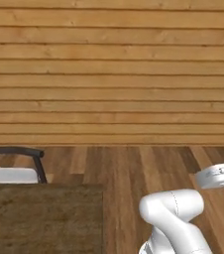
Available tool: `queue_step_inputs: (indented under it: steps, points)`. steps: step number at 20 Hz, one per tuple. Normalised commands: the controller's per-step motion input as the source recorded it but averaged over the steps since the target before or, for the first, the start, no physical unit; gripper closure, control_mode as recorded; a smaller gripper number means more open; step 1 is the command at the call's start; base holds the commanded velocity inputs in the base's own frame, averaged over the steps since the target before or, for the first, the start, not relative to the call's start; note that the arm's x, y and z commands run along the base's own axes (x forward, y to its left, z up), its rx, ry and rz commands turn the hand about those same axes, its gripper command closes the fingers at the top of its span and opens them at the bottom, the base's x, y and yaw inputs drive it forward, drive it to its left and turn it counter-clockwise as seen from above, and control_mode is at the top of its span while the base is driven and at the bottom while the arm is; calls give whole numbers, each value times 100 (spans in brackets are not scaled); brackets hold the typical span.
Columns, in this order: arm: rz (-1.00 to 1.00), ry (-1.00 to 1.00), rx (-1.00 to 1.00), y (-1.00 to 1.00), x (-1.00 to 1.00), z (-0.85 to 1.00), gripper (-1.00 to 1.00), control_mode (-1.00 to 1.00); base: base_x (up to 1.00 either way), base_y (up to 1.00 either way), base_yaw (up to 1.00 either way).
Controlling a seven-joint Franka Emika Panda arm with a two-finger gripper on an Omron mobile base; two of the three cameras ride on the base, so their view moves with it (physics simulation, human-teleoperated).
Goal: Take the strawberry from the fridge and place it on top of the pancake, located on the dining counter.
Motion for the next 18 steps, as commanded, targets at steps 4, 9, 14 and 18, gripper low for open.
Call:
queue_step_inputs:
  steps: [4, 9, 14, 18]
  points:
    - [0, 0, 0, 0, 0, 0, 100, 100, 100, -93, 35]
    - [0, 0, 0, 0, 0, 0, 100, 100, 100, -10, 23]
    - [0, 0, 0, 0, 0, 0, 100, 100, 100, 6, 13]
    - [0, 0, 0, 0, 0, 0, 100, 100, 100, 0, 16]
